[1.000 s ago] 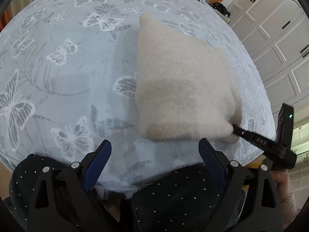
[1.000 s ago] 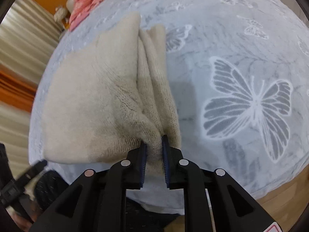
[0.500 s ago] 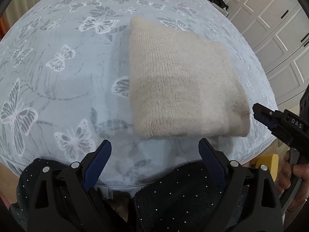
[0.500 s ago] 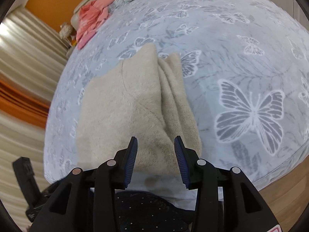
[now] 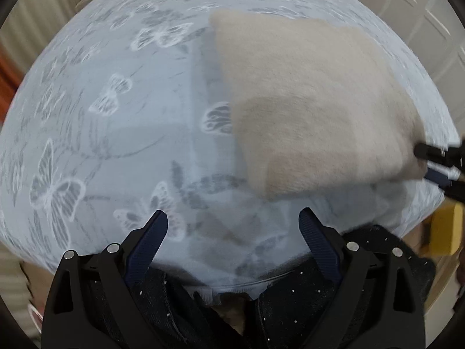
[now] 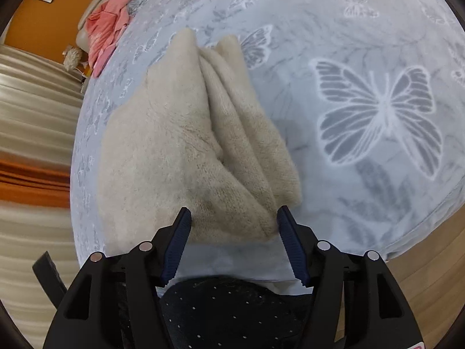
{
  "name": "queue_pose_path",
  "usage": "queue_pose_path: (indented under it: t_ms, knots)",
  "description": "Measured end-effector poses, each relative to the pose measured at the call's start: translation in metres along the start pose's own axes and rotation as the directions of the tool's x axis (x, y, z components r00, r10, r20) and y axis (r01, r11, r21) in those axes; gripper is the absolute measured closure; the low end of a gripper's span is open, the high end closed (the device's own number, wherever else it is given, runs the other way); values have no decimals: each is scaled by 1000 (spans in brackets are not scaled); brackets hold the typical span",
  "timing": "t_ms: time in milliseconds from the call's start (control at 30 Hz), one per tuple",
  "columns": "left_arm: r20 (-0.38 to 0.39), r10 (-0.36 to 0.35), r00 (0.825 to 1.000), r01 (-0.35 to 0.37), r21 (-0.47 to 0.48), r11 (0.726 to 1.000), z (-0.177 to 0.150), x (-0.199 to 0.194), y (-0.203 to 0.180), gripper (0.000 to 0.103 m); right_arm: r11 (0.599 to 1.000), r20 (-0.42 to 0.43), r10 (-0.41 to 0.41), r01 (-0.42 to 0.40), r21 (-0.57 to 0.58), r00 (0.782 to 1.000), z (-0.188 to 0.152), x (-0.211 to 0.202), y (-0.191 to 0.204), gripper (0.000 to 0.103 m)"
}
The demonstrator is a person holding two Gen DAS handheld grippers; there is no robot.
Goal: Fold small clothes
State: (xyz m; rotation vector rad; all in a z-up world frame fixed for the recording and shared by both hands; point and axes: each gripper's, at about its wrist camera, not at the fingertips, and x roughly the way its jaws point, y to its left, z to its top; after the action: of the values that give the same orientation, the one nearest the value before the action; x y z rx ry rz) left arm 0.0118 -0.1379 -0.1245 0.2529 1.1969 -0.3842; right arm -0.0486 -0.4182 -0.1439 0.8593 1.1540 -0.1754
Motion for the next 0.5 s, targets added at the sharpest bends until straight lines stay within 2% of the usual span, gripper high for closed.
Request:
queue_pose_path:
  t_ms: [33,67,100,133,200,267,333,400,467,500]
  knots:
    - [11,9,1000,-9,24,1000,0,1,-4,14,1000,-1,6,-6,-7,1000,1,1,3,52]
    - [39,15,999,-17,47,999,1,1,-8,14,999,3,37,-37,-23,999,2,0,9,86]
    - [58,9,998,-12,52,999,4,0,-9,17,997,3,67,-67,-30,998,4,-2,14,89]
    - [94,-21,995,16,52,998,9,-5,-8,27,996,19,76,-75,-39,997,6,-7,19,90]
    - [124,-39,991,33,48,998,19,-10,-5,42,990,102,114,-104,-98,988,13,-34,37,92]
    - [148,-12,989,11,7,1000,29,-14,3,43,985,159,138,-118,-127,977,19,-59,45,92]
    - [131,2,991,3,-38,999,33,-11,11,43,983,177,87,-56,-172,980,22,-65,43,93]
    - [68,-6,998,11,-73,997,30,3,16,40,985,127,-7,29,-172,992,21,-41,27,93]
    - [0,-26,1000,26,-45,999,23,16,9,39,987,7,-83,83,-141,997,16,4,-2,92]
    - [-1,-21,1000,21,-34,999,19,17,7,39,991,-10,-67,65,-114,998,11,13,-10,92]
